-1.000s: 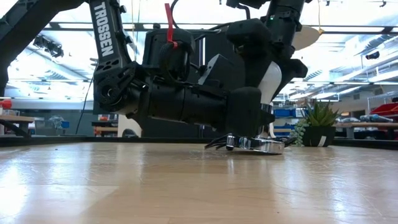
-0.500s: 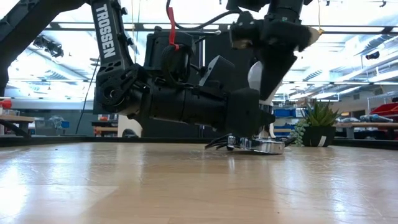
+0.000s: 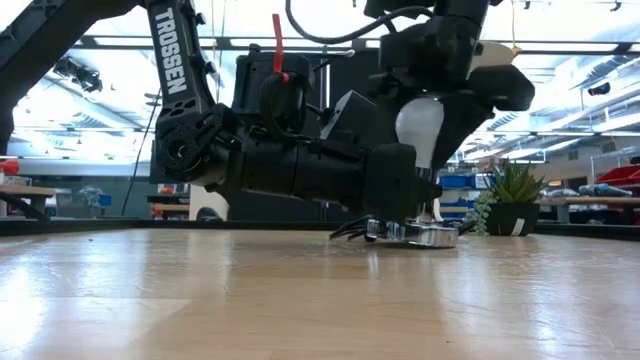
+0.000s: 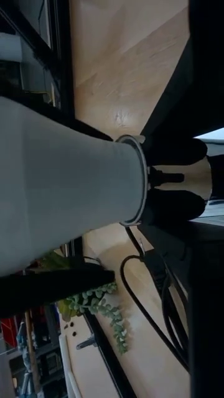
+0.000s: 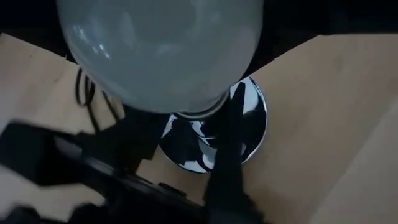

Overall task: Screw lightbulb
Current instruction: Remove the lightbulb from the silver lamp

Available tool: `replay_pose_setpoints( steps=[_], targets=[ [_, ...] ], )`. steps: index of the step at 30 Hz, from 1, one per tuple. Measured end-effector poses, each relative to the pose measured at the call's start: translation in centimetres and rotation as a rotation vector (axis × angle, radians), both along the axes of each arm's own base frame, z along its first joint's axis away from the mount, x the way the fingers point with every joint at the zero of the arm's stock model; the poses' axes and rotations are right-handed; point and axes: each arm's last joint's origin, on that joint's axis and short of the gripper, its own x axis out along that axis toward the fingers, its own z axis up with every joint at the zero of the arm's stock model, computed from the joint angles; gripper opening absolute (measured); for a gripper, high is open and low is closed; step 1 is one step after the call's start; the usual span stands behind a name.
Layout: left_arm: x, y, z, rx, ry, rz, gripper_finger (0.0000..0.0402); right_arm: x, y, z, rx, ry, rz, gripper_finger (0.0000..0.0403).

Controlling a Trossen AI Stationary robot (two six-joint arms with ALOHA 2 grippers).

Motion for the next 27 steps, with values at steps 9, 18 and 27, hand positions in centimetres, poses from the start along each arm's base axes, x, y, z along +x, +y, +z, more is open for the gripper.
replay_pose_setpoints(
  steps=[9, 18, 27],
  targets=[
    [0.0, -0.4, -0.1, -0.004, 0.009, -0.045, 0.0184, 0.2, 1.3, 1.2, 0.268, -0.045, -0.503, 0.0331],
    [0.0, -0.4, -0.1, -0.015, 0.007, -0.052, 0.0184, 0.3, 2.0, 2.1, 0.362, -0.118, -0.893, 0.0385],
    [0.0, -0.3, -0.1, -0.015, 0.009, -0.025, 0.0184, 1.3, 2.9, 0.5, 0.395, -0.152, -1.094, 0.0341]
  ],
)
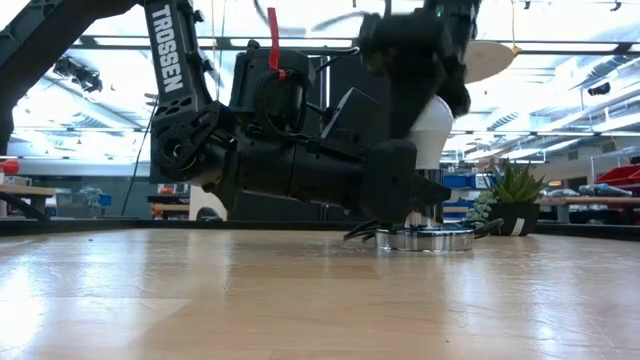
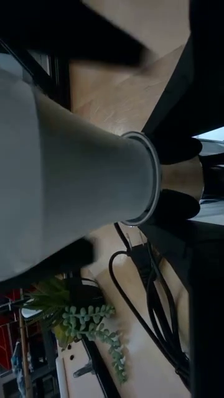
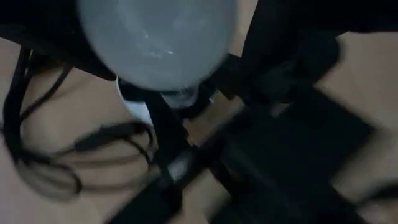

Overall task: Screw lightbulb
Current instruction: Remove the lightbulb from the silver lamp

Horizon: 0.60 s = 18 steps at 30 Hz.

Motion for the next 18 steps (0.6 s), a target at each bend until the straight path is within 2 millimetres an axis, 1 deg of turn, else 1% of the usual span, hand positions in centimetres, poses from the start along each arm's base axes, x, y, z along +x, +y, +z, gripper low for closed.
replay_pose_setpoints(
  steps=[2, 3, 9, 15, 18],
  targets=[
    [0.0, 0.0, 0.0, -0.001, 0.000, 0.003, 0.0184, 0.4, 0.1, -1.0, 0.010, 0.038, -0.034, 0.0328],
    [0.0, 0.0, 0.0, -0.005, -0.002, 0.004, 0.0184, 0.4, 0.0, -1.1, 0.011, 0.060, -0.052, 0.0322],
    [0.0, 0.0, 0.0, -0.009, 0.001, 0.012, 0.0184, 1.2, -0.1, -0.9, 0.011, 0.069, -0.085, 0.0292],
    [0.0, 0.0, 0.0, -0.008, 0.003, 0.012, 0.0184, 1.3, -0.2, -1.0, -0.002, 0.074, -0.049, 0.0264],
    [0.0, 0.1, 0.0, -0.008, 0.003, 0.012, 0.0184, 1.3, -0.3, -1.0, -0.011, 0.083, 0.012, 0.0249]
  ],
)
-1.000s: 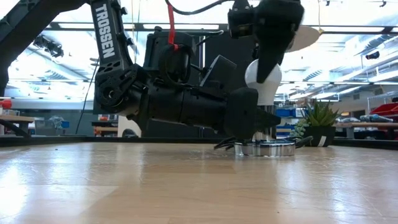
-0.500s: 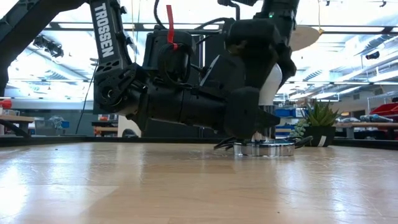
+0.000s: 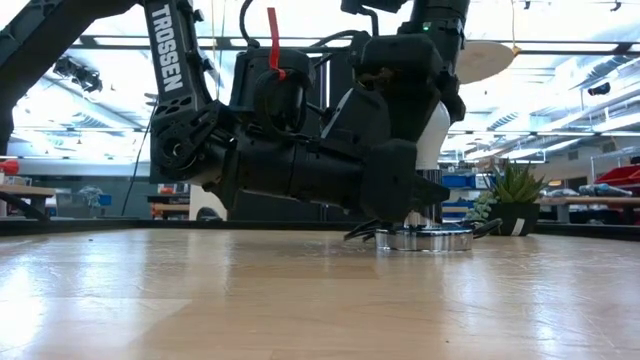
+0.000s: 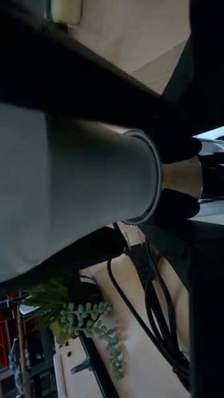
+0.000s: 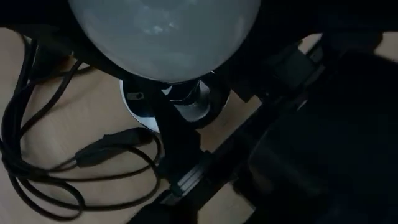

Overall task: Screw lightbulb
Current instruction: Remove the lightbulb from the silver lamp

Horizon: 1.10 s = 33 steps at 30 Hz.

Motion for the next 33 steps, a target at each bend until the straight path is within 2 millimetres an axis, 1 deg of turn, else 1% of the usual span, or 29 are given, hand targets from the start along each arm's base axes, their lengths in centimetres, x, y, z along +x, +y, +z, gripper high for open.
replay_pose_setpoints(
  steps=[3, 7, 10, 16, 22, 27, 30, 31, 33],
  targets=[
    [0.01, 0.00, 0.01, 0.002, 0.000, -0.005, 0.0184, -0.08, 0.01, -0.02, -0.020, 0.020, 0.111, 0.0249],
    [0.03, 0.02, 0.00, 0.014, 0.004, -0.011, 0.0184, -0.29, -0.20, -0.02, -0.040, 0.062, 0.288, 0.0265],
    [0.03, 0.00, 0.00, 0.013, 0.005, -0.017, 0.0184, -0.51, -0.40, 0.10, -0.049, 0.088, 0.472, 0.0267],
    [0.05, -0.04, 0.00, 0.018, 0.005, -0.040, 0.0184, -0.61, -0.37, 0.22, -0.123, 0.114, 0.899, 0.0247],
    [0.05, -0.04, 0.05, 0.035, 0.003, -0.049, 0.0184, -0.63, -0.80, 0.23, -0.200, 0.144, 1.215, 0.0259],
    [0.05, -0.03, 0.08, 0.035, -0.001, -0.049, 0.0184, -0.66, -0.70, 0.21, -0.299, 0.193, 1.483, 0.0263],
    [0.05, -0.03, 0.07, 0.036, 0.000, -0.049, 0.0184, -0.66, -0.42, 0.22, -0.323, 0.205, 1.504, 0.0263],
    [0.05, -0.03, 0.07, 0.035, 0.000, -0.049, 0.0184, -0.66, -0.33, 0.30, -0.321, 0.205, 1.480, 0.0265],
    [0.05, -0.03, 0.08, 0.038, 0.000, -0.049, 0.0184, -0.53, -0.08, 0.64, -0.302, 0.190, 1.373, 0.0271]
  ],
)
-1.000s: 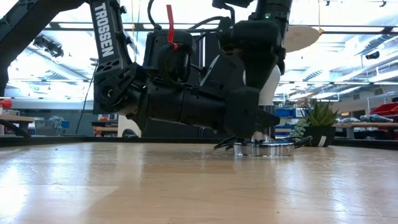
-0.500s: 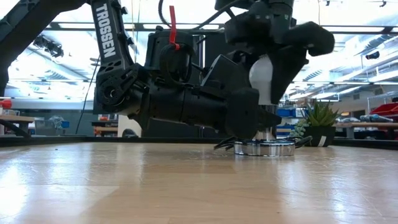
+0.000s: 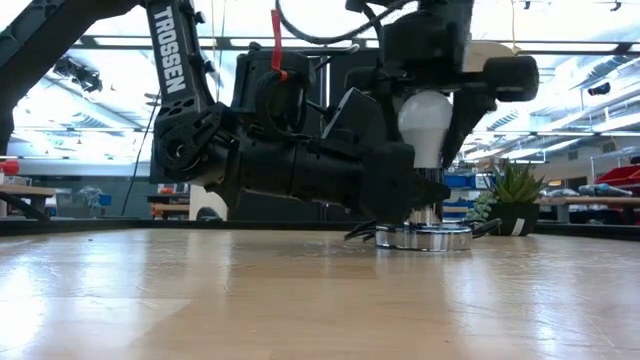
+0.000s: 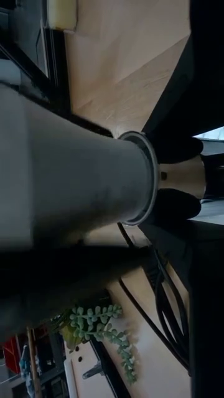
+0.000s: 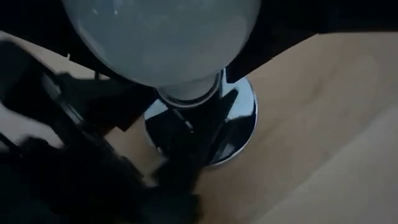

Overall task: Screw lightbulb
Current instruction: Remove the lightbulb from the silver lamp

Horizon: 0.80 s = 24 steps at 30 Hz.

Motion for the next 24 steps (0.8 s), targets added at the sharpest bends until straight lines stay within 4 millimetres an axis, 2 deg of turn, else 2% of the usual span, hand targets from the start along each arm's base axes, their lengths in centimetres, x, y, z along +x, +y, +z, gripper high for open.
replay_pose_setpoints(
  steps=[7, 13, 18, 24],
  targets=[
    [0.0, -0.1, 0.0, -0.004, 0.002, 0.009, 0.0184, 1.0, 0.9, 2.4, 0.162, -0.150, -0.501, 0.0330],
    [0.0, 0.0, 0.0, -0.008, 0.001, 0.017, 0.0184, 0.9, 0.6, 2.4, 0.263, -0.179, -0.978, 0.0382],
    [0.0, 0.0, -0.1, -0.025, -0.001, 0.021, 0.0184, 0.7, 0.0, 2.0, 0.316, -0.212, -1.380, 0.0386],
    [0.0, 0.0, -0.1, -0.030, -0.002, 0.021, 0.0184, 0.1, -0.1, 1.2, 0.273, -0.231, -1.590, 0.0367]
  ],
)
